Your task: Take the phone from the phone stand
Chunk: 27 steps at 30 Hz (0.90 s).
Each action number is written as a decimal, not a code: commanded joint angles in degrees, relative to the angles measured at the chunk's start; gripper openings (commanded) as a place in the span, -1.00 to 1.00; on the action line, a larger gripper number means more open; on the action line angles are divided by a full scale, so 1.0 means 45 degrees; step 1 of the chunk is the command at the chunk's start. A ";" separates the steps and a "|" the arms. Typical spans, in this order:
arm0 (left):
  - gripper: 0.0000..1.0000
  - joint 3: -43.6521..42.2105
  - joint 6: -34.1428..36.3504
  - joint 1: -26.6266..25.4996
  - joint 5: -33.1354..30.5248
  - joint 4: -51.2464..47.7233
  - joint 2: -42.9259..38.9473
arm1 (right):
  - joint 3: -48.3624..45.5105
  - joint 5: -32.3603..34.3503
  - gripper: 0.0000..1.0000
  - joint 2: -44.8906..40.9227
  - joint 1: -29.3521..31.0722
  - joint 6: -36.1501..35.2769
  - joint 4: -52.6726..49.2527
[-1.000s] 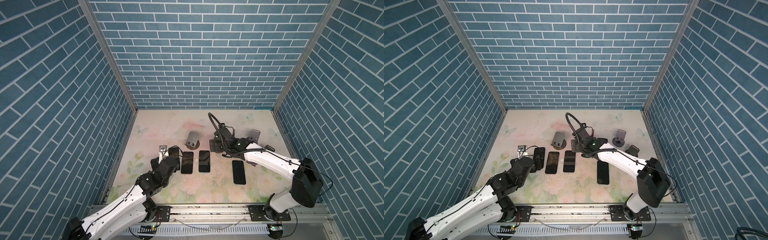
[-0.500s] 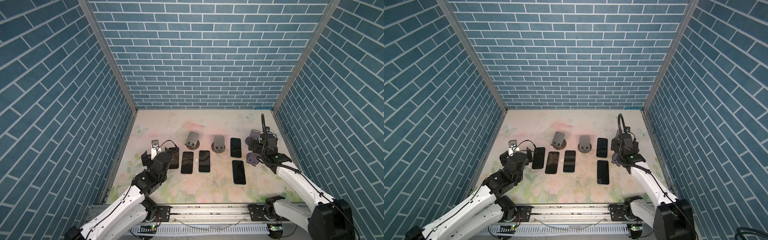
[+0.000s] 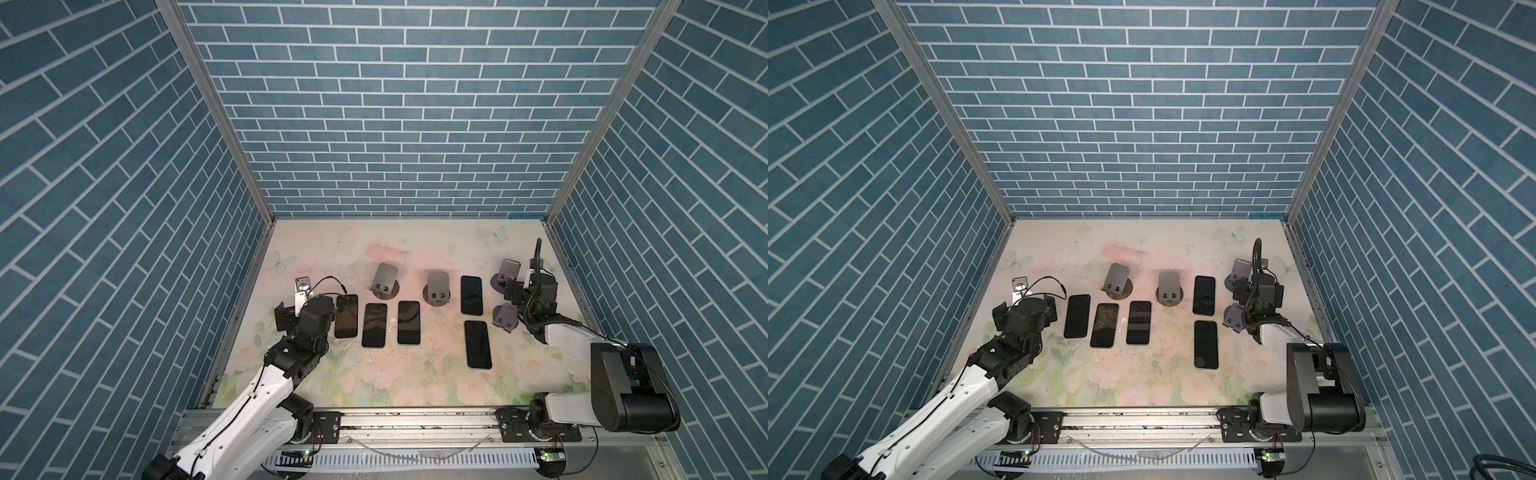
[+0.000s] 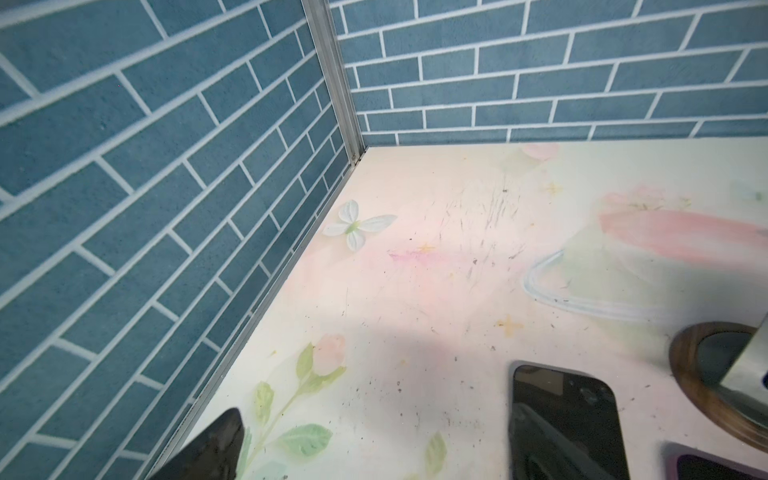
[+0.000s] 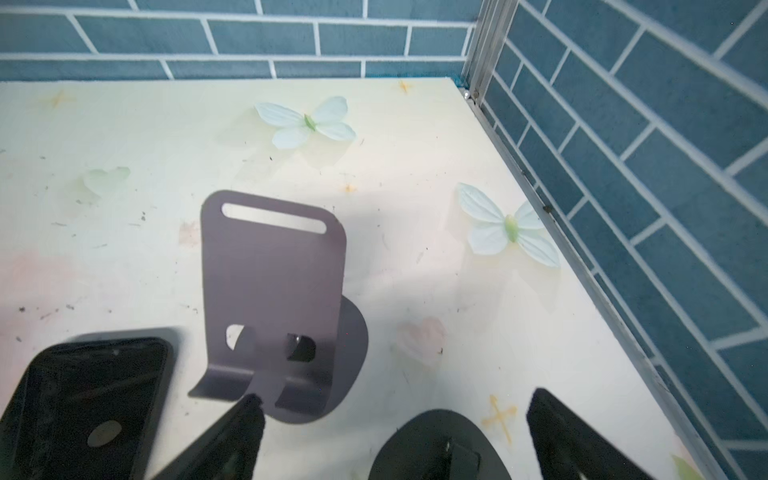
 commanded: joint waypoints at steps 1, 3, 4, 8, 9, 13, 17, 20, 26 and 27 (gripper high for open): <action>0.99 -0.0155 0.0123 0.0335 0.0349 0.0267 0.0153 | -0.1018 -0.0401 0.98 0.0586 -0.0171 -0.0694 0.3535; 0.99 -0.0350 0.0246 0.0505 0.0539 0.0553 0.0136 | -0.1457 -0.0610 0.98 0.1025 -0.0236 -0.0692 0.4637; 0.99 -0.0440 0.0362 0.0594 0.0689 0.0750 0.0123 | -0.1715 -0.0687 0.98 0.1303 -0.0266 -0.0711 0.5455; 0.99 -0.0689 0.1163 0.0984 0.1047 0.1626 0.0089 | -0.1908 -0.1212 0.98 0.2034 -0.0647 -0.0405 0.6354; 0.99 -0.0732 0.1442 0.1087 0.1065 0.1941 0.0128 | -0.1791 -0.1233 0.98 0.2134 -0.0647 -0.0495 0.6219; 0.99 -0.1288 0.2941 0.1368 0.1117 0.4260 0.0432 | -0.1216 -0.1025 0.98 0.2030 -0.0837 -0.0048 0.4969; 0.99 -0.2703 0.4231 0.1780 0.1478 0.8819 0.1282 | -0.1187 -0.0910 0.98 0.2017 -0.0862 0.0025 0.4851; 0.99 -0.2813 0.3701 0.2715 0.2523 1.0155 0.2681 | -0.1195 -0.0920 0.98 0.2052 -0.0862 0.0011 0.4987; 0.99 -0.3027 0.3986 0.3356 0.3419 1.4794 0.6651 | -0.1188 -0.0921 0.98 0.2049 -0.0862 0.0012 0.4952; 0.99 -0.2907 0.4145 0.3345 0.3422 1.4884 0.6924 | -0.1204 -0.0924 0.98 0.2052 -0.0862 0.0013 0.4951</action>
